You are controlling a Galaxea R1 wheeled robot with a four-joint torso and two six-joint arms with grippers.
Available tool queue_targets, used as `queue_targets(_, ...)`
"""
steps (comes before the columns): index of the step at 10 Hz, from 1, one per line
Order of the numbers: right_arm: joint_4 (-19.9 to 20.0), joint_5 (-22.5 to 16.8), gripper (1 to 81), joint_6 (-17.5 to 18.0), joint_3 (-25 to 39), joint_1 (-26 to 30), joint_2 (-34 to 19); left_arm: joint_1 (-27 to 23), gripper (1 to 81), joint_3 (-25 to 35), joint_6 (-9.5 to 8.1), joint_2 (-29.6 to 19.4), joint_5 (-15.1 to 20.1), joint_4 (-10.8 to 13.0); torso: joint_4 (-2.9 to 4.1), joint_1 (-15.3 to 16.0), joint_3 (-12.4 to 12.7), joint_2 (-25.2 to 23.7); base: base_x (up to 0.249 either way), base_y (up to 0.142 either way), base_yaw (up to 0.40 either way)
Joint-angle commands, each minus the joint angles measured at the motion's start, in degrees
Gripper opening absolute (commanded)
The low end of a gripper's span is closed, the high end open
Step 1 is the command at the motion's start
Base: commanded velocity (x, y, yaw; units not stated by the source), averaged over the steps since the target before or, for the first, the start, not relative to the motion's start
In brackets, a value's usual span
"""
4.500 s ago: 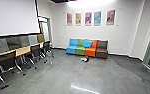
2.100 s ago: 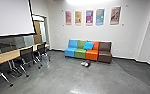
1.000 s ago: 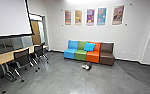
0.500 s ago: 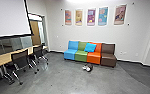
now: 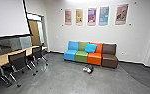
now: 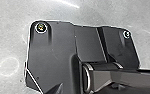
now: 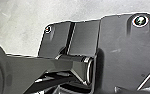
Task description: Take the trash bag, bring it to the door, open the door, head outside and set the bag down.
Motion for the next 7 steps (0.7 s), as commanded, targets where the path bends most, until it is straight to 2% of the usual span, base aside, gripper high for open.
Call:
queue_targets(1, -0.21, -2.44, 81.1, -0.04, 0.72, 2.78, -0.75, -3.55, 81.1, 0.33, 0.35, -0.04, 2.61, 0.15, 0.00, 0.00, 0.00, 0.00, 0.178, 0.000, 0.000)
queue_targets(7, -0.20, -2.44, 81.1, 0.05, 0.89, 2.78, -0.57, -3.55, 81.1, 0.33, 0.35, -0.13, 2.61, 0.15, 0.00, 0.00, 0.00, 0.00, 0.178, 0.000, 0.000)
